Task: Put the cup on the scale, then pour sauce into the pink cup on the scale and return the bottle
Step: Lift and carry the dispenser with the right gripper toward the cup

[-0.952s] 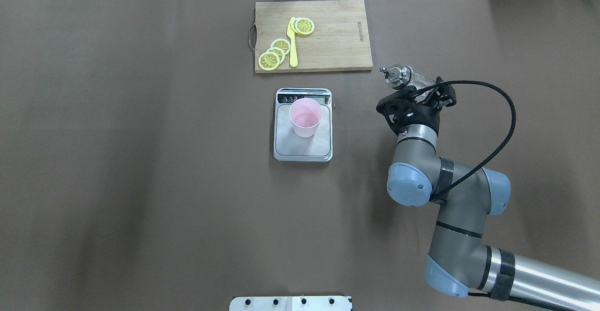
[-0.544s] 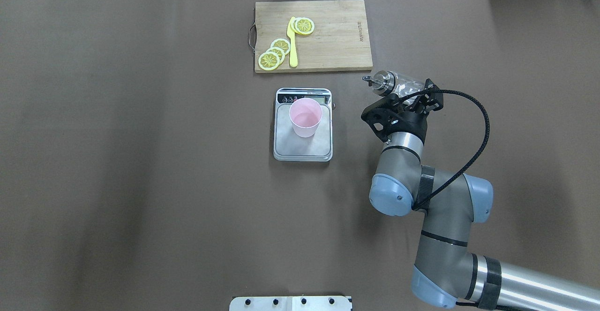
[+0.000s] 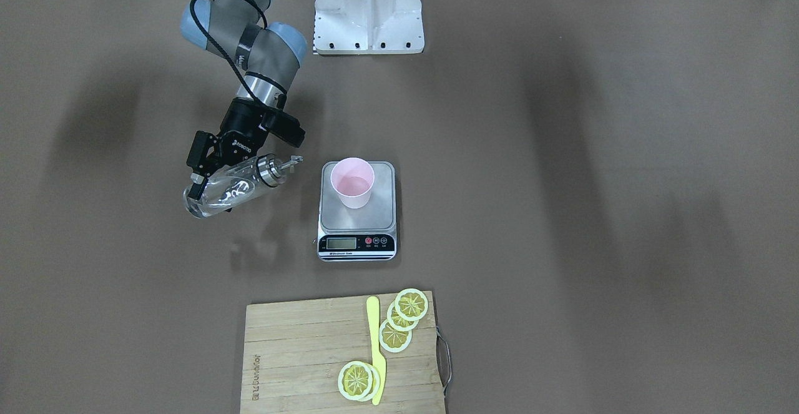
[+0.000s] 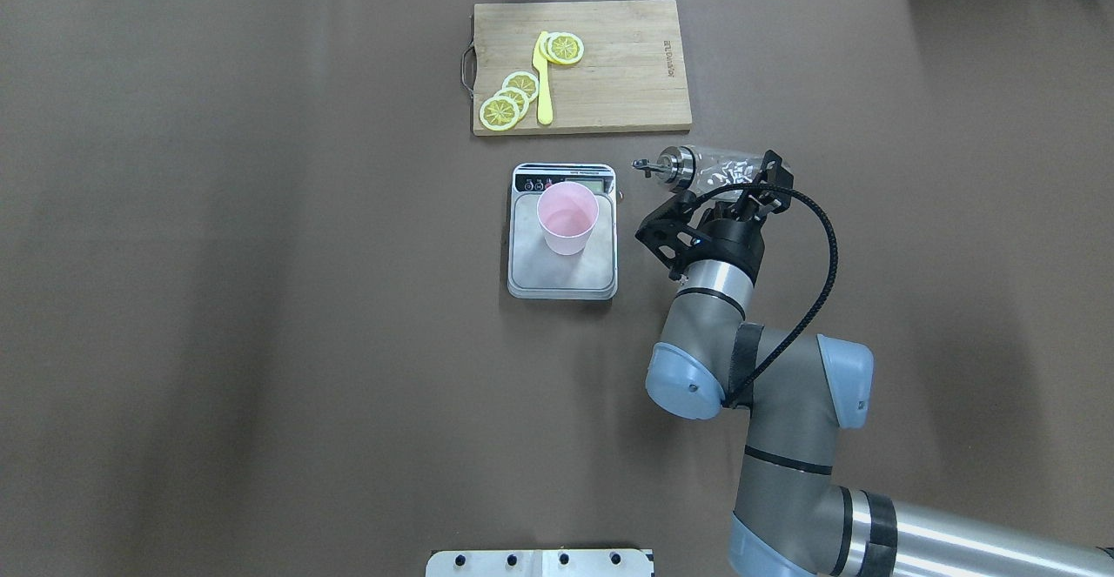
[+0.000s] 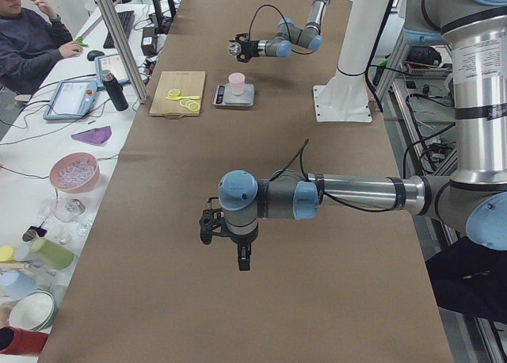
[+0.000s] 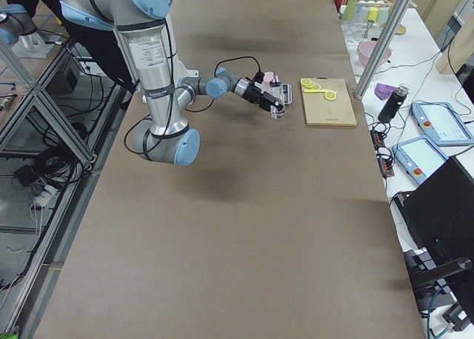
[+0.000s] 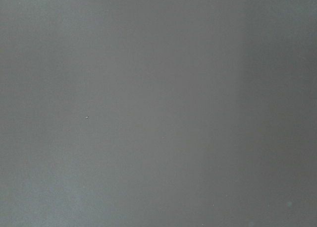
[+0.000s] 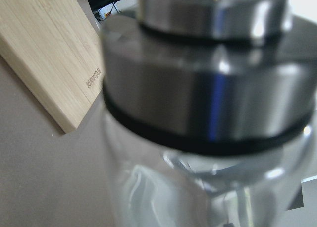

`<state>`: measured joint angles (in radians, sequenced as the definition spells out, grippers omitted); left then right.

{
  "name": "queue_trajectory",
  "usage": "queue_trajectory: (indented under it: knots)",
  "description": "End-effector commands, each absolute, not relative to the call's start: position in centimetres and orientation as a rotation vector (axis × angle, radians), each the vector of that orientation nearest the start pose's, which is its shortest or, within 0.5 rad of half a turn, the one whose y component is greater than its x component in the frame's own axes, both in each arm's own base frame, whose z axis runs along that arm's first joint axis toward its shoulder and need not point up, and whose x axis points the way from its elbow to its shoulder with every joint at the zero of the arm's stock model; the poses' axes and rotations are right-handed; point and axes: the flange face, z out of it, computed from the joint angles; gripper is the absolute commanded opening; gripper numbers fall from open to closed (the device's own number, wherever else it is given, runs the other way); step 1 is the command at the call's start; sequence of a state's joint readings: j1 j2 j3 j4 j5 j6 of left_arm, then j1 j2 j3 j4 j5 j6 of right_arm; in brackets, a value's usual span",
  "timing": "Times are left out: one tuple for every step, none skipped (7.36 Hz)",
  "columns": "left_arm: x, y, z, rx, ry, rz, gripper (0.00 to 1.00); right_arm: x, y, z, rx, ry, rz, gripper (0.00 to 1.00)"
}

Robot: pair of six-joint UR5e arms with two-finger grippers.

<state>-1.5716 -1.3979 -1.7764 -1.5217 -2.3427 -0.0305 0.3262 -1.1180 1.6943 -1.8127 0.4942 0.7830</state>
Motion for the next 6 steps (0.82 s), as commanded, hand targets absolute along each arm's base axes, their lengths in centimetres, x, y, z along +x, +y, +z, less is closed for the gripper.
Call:
queue_trajectory:
  knots:
    - [-6.4, -41.6, 64.4, -0.034, 0.773, -0.038, 0.98, -52.4, -40.9, 33.8, 1.067, 0.351, -0.254, 0.00]
    - [-6.4, -41.6, 64.6, -0.037, 0.773, -0.039, 0.98, -52.2, -40.9, 34.2, 1.074, 0.365, -0.255, 0.00]
    - [-6.4, -41.6, 64.6, -0.037, 0.773, -0.039, 0.98, -52.7, -40.5, 34.1, 1.071, 0.369, -0.268, 0.00]
    - [-6.4, -41.6, 64.6, -0.038, 0.773, -0.040, 0.98, -52.8, -40.6, 33.1, 1.052, 0.410, -0.296, 0.00]
    - [-6.4, -41.6, 64.7, -0.038, 0.773, -0.040, 0.98, -53.0, -40.4, 32.9, 1.028, 0.475, -0.343, 0.00]
    - [-6.4, -41.5, 65.0, -0.047, 0.772, -0.043, 0.98, -53.2, -40.5, 32.4, 1.028, 0.482, -0.346, 0.00]
